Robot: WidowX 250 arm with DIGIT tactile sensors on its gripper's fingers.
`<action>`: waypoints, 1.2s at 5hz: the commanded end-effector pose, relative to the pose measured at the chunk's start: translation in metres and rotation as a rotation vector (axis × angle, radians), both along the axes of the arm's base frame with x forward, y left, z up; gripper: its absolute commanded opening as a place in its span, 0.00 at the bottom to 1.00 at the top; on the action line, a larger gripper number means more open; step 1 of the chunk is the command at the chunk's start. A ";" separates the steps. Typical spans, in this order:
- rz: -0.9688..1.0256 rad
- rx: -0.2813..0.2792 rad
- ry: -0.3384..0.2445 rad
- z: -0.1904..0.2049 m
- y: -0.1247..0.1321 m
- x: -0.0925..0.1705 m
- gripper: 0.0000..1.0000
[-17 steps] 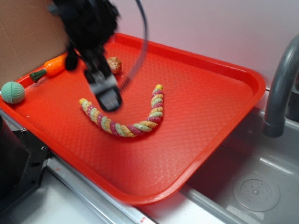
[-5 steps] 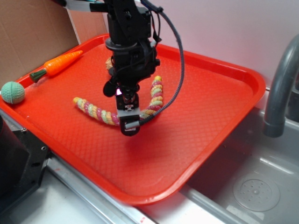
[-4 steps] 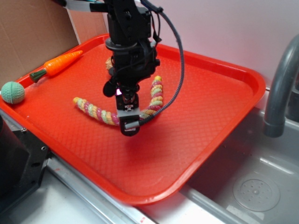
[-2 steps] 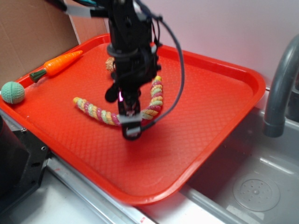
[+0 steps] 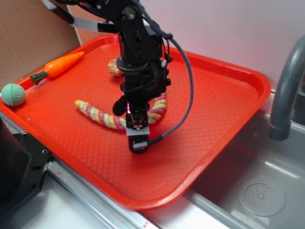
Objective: Grab the multicolored rope.
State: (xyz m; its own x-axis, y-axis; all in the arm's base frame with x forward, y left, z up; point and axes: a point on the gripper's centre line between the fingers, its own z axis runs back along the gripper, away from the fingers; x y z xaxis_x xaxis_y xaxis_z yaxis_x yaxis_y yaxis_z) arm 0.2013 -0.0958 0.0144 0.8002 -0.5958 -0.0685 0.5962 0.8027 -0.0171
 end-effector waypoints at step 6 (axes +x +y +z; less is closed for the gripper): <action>0.715 0.024 -0.120 0.194 0.091 -0.037 0.00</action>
